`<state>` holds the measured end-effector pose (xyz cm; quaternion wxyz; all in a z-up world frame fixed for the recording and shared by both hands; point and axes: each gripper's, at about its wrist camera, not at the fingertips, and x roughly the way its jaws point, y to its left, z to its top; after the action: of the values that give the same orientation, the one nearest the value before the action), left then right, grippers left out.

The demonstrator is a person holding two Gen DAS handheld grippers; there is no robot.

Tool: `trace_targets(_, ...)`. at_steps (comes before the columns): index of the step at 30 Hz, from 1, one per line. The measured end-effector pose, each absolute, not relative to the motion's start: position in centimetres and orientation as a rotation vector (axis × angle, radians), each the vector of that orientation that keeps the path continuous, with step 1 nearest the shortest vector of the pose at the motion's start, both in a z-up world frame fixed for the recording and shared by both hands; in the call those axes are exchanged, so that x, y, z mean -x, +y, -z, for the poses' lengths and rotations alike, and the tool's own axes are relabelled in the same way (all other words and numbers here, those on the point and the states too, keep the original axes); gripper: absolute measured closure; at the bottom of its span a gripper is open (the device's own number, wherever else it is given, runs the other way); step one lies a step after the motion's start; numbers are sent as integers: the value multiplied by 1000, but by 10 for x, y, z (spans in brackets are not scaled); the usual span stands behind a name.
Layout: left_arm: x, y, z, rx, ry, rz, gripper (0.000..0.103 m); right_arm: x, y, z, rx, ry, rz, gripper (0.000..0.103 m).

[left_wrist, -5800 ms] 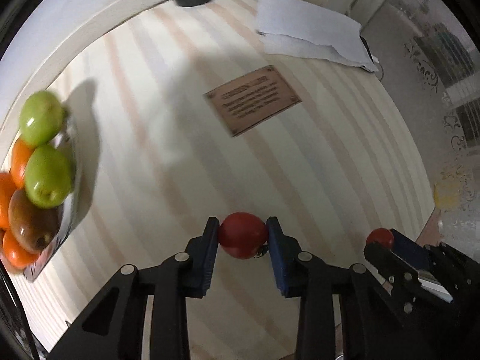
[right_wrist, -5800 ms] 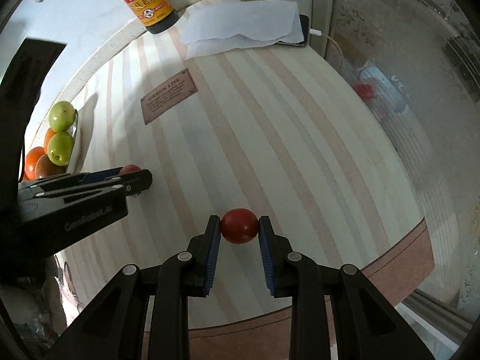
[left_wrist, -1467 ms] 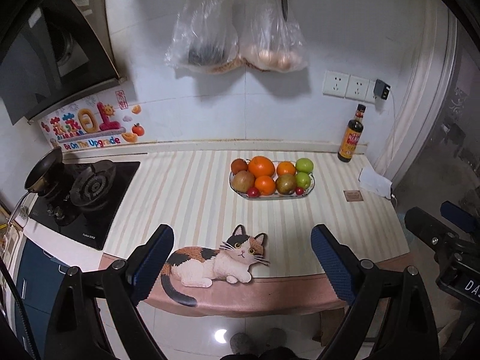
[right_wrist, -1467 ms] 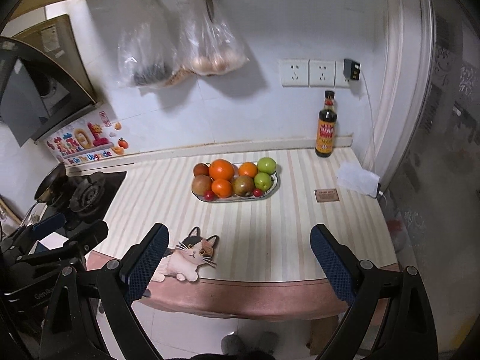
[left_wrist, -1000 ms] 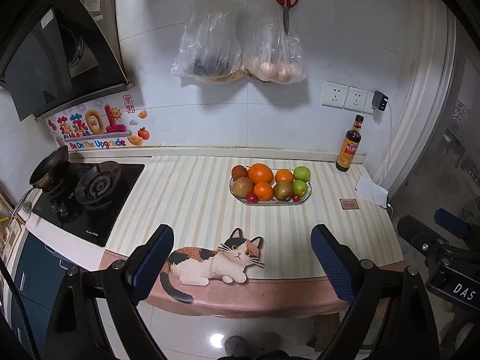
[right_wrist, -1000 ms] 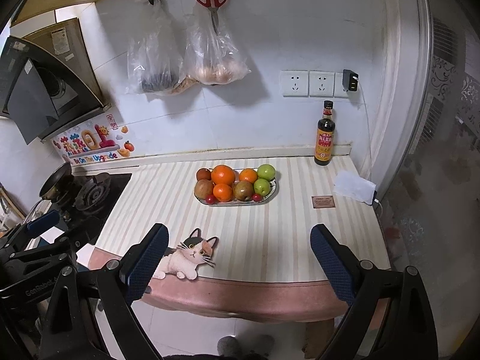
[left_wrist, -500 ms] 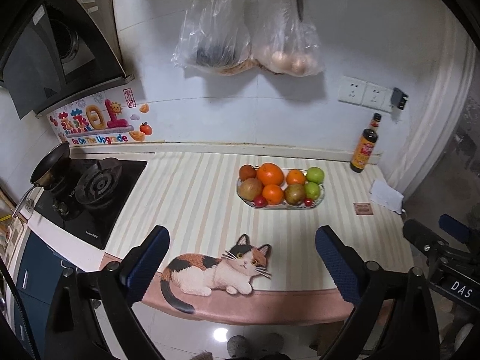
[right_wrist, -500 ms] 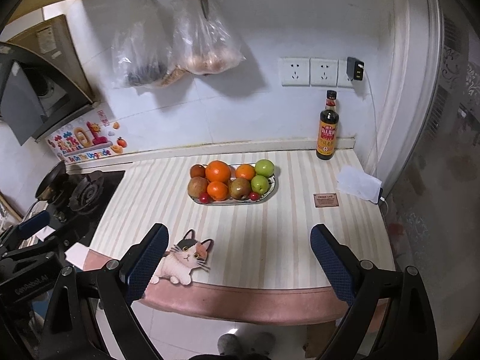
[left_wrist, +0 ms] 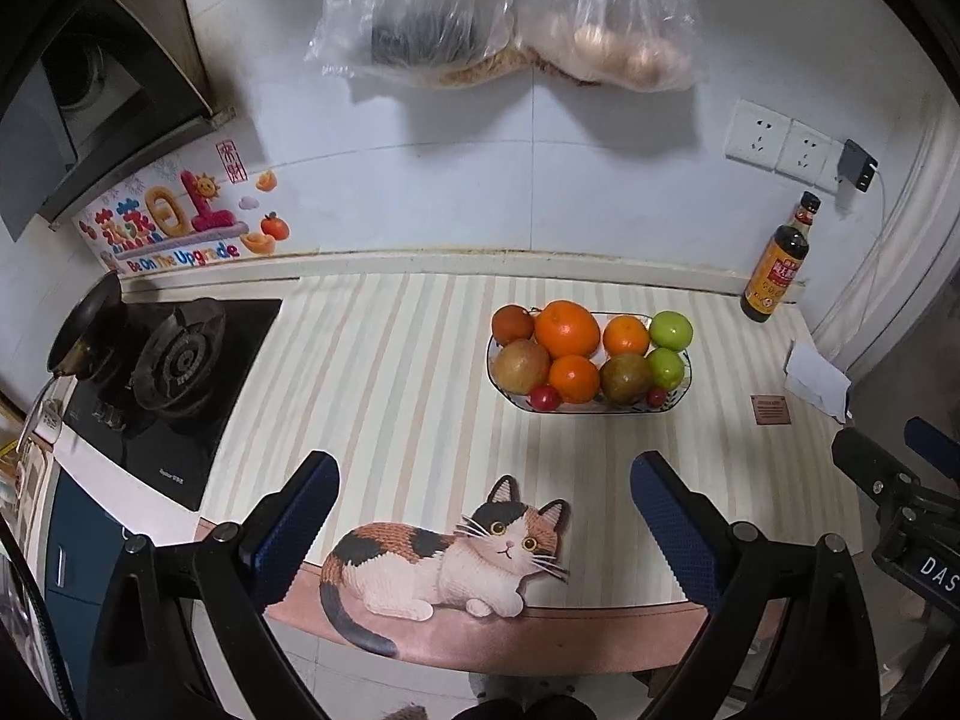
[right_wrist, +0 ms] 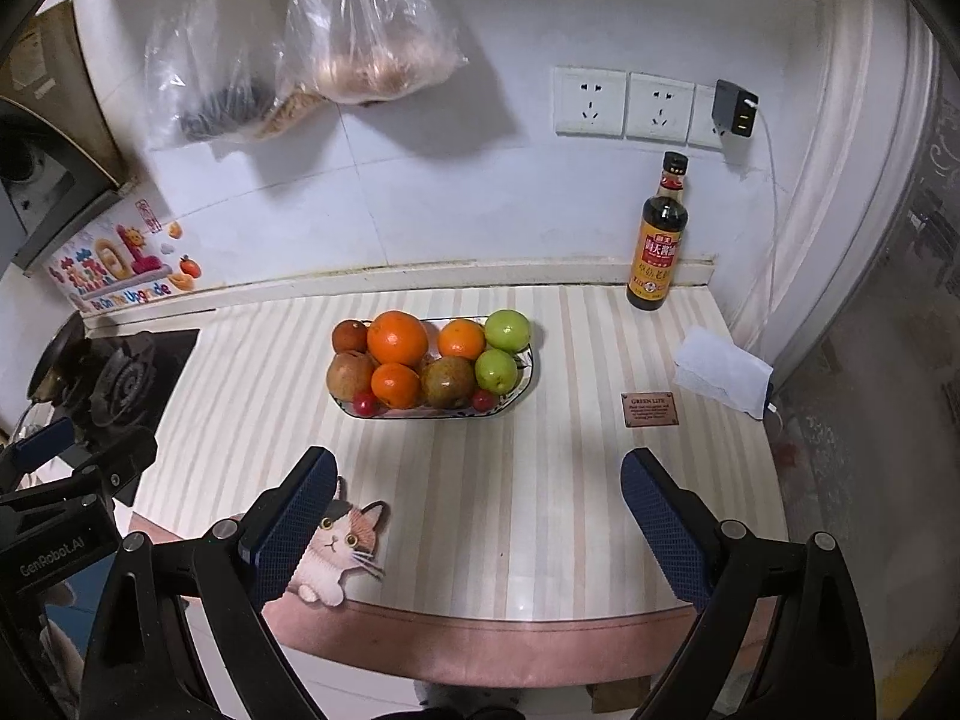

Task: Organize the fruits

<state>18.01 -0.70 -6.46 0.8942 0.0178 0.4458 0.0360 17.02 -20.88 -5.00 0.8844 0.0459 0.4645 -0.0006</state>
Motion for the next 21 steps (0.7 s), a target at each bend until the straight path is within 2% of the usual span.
trace_targets(21, -196, 3, 75, -20, 935, -79, 3, -190, -193, 66, -81, 1020, -17, 5)
